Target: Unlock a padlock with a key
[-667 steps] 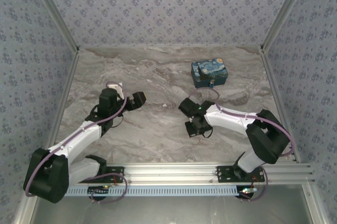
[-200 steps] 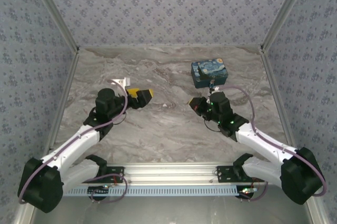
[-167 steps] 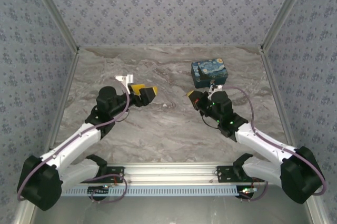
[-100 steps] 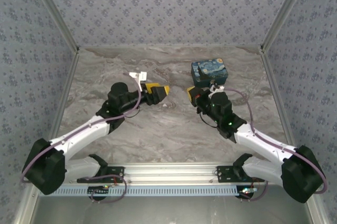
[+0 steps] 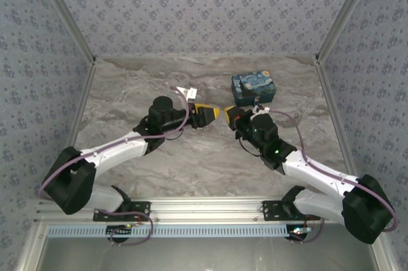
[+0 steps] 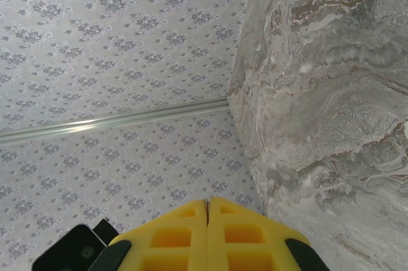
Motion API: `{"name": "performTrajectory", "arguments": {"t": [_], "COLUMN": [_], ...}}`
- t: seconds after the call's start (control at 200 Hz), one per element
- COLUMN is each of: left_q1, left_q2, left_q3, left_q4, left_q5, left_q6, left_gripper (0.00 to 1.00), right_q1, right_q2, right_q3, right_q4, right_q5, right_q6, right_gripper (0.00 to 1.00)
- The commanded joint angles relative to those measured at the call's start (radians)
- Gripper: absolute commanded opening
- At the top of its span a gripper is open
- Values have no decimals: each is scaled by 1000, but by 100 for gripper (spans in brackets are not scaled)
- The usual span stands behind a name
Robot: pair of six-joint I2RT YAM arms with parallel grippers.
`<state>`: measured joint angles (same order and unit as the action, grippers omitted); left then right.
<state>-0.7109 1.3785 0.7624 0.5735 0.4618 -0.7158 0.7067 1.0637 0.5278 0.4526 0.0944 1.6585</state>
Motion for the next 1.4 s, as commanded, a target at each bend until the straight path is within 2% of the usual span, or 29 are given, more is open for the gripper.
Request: {"name": "performTrajectory", "arguments": {"t": [0.0,0.29,0.465,0.58,0.795,1.004,1.224,1.394], "left_q1": [-10,-12,-12,-11,-12,-12,-11,4], "left_q2": [27,72,84,91,93,85,38,-11], "left_q3": [50,69,76,77,77,85,97,112], "left_q4": [42,60,54,54,52,40,-55,-161], "left_q5": [31,47,49,53,59,58,25,-3], "left_q6": [10,-5,-3,-4,-5,-1,52,106], "left_gripper": [63,55,45,43,32,14,1,0], "right_q1": [13,34,43,47,50,54,59,56], "right_q2": [-1,-2,-1,-4,-7,-11,-40,-98], "right_q3": [17,20,17,15,16,17,4,-45], "right_q4": [0,-12,-15,-12,-15,-16,-61,-91], "right_q5": [37,50,55,62,69,71,78,104], "right_q6": [18,23,30,32,34,35,5,-67], "right_gripper": [0,0,0,0,0,0,0,17]}}
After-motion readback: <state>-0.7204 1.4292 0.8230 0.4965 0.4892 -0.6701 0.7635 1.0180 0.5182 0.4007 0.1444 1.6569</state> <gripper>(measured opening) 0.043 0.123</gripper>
